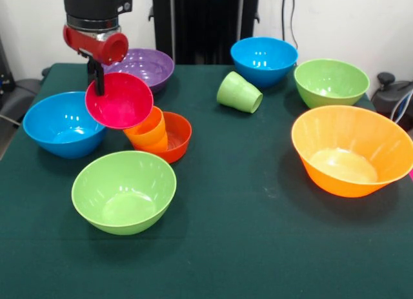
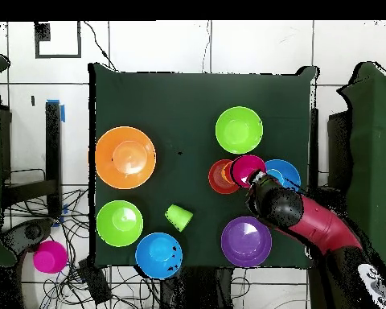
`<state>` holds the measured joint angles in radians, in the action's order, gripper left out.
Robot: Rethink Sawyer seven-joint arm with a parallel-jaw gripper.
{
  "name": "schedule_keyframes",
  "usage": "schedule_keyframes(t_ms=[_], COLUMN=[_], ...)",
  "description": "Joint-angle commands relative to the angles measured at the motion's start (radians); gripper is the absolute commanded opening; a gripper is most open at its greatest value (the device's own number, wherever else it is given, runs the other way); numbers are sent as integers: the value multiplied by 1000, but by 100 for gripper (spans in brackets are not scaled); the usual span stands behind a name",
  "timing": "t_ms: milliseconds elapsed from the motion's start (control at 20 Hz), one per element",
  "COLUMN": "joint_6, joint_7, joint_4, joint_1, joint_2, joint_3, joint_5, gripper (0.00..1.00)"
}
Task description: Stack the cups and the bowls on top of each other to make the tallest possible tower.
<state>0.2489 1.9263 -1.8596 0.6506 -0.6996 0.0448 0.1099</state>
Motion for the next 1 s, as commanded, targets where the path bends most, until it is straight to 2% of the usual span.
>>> schedule_keyframes(t_ms=[50,350,450,500,600,1000], joint_6=[87,85,81,82,125,122], joint_7=[6,11,-25,-32,-46,0], joint_4=[-29,-31,-5,0,65,39], joint_1=[-19,-21,40,48,45,0], joint_2=[5,5,38,42,68,37], joint_3=[87,84,87,88,85,50], joint_5=[42,40,55,58,49,49], gripper=[0,0,0,0,0,0])
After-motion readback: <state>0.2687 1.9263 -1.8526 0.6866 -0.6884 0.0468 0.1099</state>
